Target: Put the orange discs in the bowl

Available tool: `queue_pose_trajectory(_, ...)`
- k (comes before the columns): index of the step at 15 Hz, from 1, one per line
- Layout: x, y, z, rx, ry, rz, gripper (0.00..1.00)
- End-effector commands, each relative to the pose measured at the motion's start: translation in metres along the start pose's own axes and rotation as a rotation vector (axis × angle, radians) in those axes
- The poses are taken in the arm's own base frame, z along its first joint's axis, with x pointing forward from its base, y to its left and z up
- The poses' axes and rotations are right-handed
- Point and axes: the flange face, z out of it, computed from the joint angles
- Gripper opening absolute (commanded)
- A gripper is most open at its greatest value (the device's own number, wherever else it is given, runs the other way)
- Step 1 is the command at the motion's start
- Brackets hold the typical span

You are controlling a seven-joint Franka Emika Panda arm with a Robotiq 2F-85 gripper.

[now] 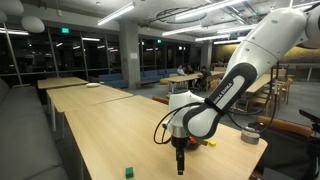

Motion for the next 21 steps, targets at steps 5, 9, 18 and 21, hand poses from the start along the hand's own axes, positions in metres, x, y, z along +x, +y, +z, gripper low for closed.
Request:
queue_pose_trajectory(5,-0.016,-0.055,-0.001,-0.063,0.054,0.060,1.00)
queue_pose_trajectory(9,-0.015,-0.067,-0.002,-0.063,0.078,0.061,1.00)
queue_pose_trajectory(18,-0.015,-0.074,0.011,-0.048,0.119,0.067,1.00)
queue_pose_trajectory(21,-0.014,-0.076,0.016,-0.043,0.116,0.065,1.00)
